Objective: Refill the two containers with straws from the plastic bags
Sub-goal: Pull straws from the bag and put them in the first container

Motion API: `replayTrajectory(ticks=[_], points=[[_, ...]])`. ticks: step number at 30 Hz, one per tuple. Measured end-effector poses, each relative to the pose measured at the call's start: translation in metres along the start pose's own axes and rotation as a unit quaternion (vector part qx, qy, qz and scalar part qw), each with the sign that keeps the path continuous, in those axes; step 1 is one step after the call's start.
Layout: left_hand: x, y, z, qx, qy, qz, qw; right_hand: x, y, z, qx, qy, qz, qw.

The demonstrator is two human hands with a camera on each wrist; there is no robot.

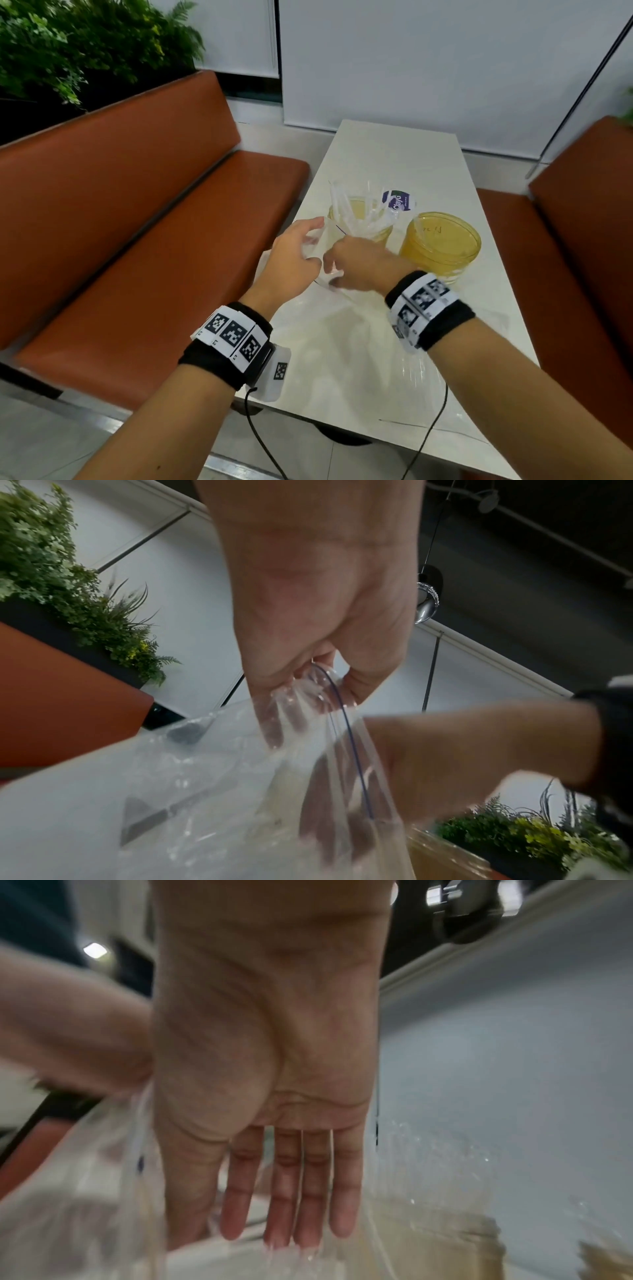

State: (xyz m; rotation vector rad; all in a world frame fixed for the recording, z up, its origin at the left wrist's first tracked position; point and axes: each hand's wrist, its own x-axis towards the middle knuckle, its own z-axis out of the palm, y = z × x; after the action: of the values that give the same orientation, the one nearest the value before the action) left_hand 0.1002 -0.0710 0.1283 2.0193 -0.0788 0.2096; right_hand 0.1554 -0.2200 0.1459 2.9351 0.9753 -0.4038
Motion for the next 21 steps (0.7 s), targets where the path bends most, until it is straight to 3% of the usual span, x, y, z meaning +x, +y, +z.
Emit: replayTrajectory(ticks=[3,17,21], points=[[-0.003,-0.001,0.002,0.0,-0.001,-0.007,1.0,0.006,-0.001,0.029,-0.092,-0.013,0.004,0.996],[-0.006,-0.007,0.001,-0.005,0.024,-0.012,1.0,0.006,0.007,0.064,-0.237,0.004,0.009,0.972],[-0.005,-0.009,0.002,-0.01,0.023,-0.024,0.999,0.004,0.003,0.068,-0.207,-0.018,0.04,0.977]])
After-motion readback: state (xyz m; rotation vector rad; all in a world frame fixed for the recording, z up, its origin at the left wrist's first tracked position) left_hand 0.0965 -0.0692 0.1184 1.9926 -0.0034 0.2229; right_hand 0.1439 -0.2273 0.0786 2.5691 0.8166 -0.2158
